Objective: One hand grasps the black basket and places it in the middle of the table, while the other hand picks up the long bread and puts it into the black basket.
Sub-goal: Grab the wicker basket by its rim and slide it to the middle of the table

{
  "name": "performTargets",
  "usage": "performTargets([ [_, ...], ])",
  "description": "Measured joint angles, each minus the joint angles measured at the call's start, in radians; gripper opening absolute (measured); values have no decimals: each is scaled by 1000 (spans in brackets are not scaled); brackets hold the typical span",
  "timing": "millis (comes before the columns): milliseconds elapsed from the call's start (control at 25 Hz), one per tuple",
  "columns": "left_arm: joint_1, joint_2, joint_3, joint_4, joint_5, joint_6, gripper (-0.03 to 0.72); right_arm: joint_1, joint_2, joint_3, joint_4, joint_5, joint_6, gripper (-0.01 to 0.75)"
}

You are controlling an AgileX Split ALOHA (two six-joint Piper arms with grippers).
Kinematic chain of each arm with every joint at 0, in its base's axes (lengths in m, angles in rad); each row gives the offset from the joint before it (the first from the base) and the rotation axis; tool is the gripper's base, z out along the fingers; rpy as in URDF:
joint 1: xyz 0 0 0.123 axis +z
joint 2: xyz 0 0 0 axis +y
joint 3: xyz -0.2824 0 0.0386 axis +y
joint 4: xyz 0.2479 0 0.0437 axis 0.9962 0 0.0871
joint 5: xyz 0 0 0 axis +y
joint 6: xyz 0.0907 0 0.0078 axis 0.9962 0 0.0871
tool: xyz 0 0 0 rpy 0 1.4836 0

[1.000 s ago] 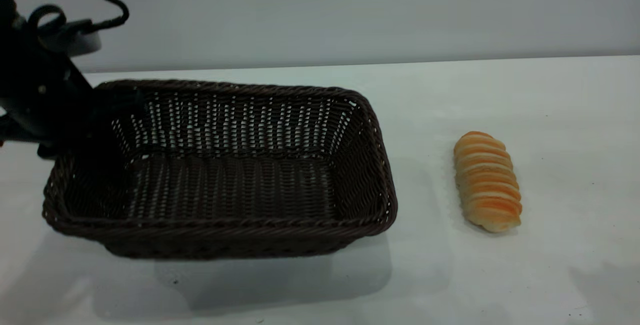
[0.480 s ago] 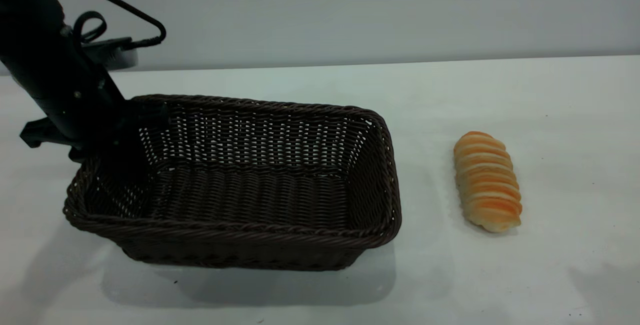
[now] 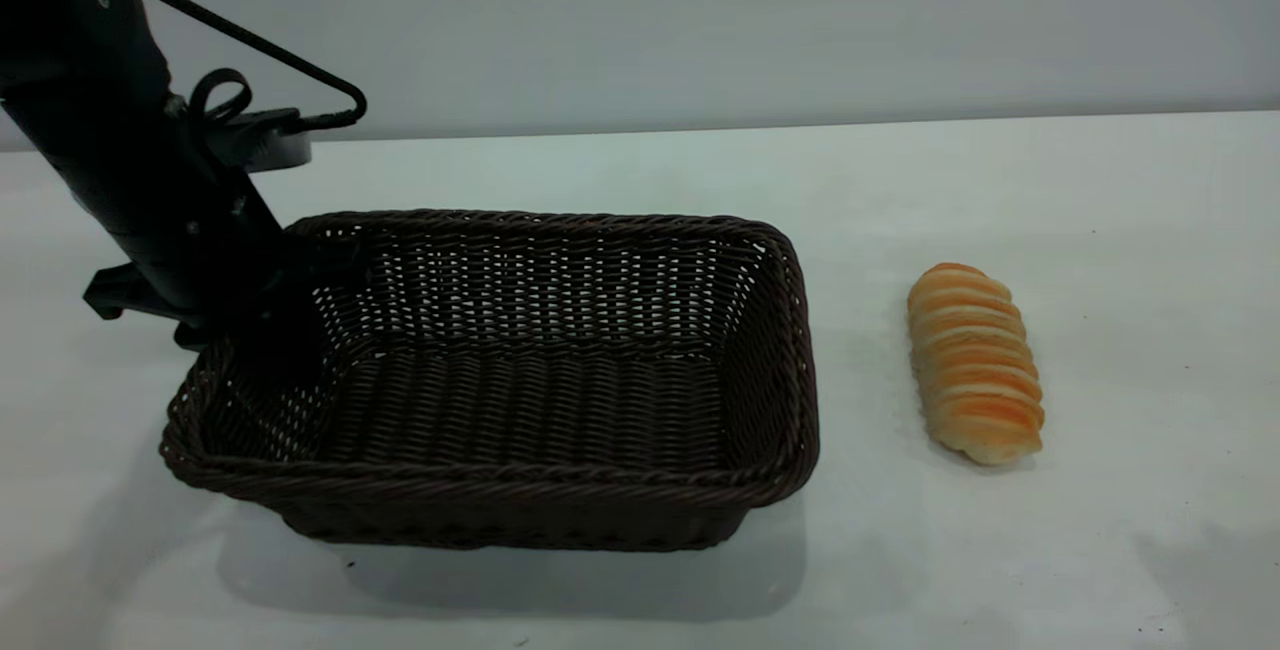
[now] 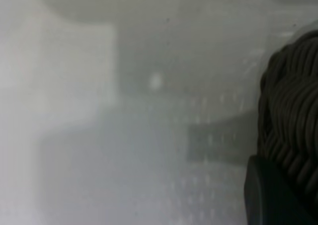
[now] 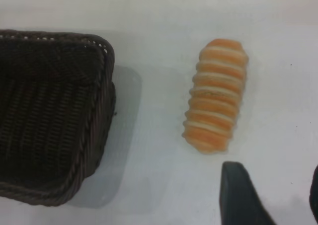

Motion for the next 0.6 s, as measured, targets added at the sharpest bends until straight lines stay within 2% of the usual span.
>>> performTargets([
  [360,-9,3,-3,4,-2,-32,149,0,0,0,7,1,-2,330],
  [440,-9,3,-3,5,-1,-42,223,0,0,0,7,1,-3,330],
  [600,-9,3,-3,15,18,-76,458,0,0,0,9,1,-3,330],
])
